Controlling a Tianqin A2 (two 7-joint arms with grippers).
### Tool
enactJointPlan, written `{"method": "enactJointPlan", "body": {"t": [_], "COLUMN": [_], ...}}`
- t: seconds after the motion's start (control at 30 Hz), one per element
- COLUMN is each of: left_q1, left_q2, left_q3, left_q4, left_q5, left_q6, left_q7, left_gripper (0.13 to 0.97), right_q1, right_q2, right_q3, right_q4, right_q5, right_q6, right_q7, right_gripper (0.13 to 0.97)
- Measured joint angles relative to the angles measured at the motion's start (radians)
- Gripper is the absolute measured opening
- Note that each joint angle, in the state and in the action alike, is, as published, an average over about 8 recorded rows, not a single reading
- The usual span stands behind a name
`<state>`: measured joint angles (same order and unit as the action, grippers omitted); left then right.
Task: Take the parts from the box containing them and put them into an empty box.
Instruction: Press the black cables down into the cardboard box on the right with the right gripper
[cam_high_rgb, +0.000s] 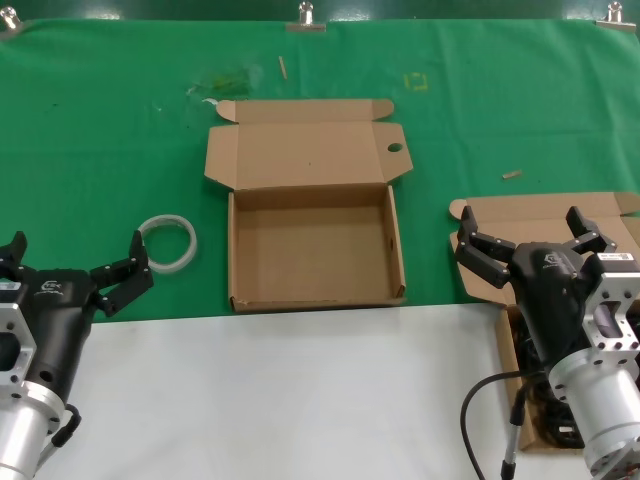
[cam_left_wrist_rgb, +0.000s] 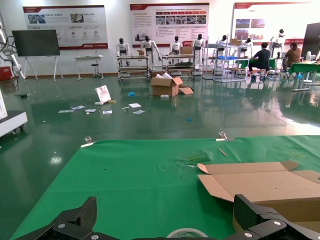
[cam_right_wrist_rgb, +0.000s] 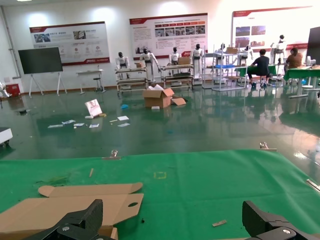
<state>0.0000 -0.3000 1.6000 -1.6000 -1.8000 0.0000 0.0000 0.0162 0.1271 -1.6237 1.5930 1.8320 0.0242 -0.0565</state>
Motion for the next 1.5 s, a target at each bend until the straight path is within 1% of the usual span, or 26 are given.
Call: {"method": "enactJointPlan", "body": {"t": [0.47, 0.57, 0.7, 0.87, 1.07, 1.3, 1.5], "left_q1": [0.0, 0.0, 0.0, 0.0, 0.0, 0.0, 0.0], "left_q2": [0.0, 0.0, 0.0, 0.0, 0.0, 0.0, 0.0], "left_q3": [0.0, 0.0, 0.0, 0.0, 0.0, 0.0, 0.0], "left_q4": [0.0, 0.0, 0.0, 0.0, 0.0, 0.0, 0.0], "left_q5": [0.0, 0.0, 0.0, 0.0, 0.0, 0.0, 0.0], "left_q6": [0.0, 0.0, 0.0, 0.0, 0.0, 0.0, 0.0], "left_q7": [0.0, 0.0, 0.0, 0.0, 0.0, 0.0, 0.0], "left_gripper": [0.965, 0.965, 0.965, 0.965, 0.965, 0.965, 0.965], "right_q1": [0.0, -0.005, -0.017, -0.037, -0.072, -0.108, -0.085], "right_q2": [0.0, 0.001, 0.001, 0.0, 0.0, 0.0, 0.0], "right_q3": [-0.002, -0.029, -0.095, -0.166, -0.199, -0.164, -0.111], "right_q4": [0.001, 0.011, 0.042, 0.087, 0.154, 0.23, 0.246], "right_q5": [0.002, 0.032, 0.125, 0.272, 0.412, 0.492, 0.546], "right_q6": [0.002, 0.043, 0.147, 0.294, 0.512, 0.764, 0.884], "right_q7": [-0.001, -0.023, -0.094, -0.236, -0.47, -0.797, -1.077], "right_gripper": [0.966, 0.966, 0.966, 0.966, 0.966, 0.966, 0.966]}}
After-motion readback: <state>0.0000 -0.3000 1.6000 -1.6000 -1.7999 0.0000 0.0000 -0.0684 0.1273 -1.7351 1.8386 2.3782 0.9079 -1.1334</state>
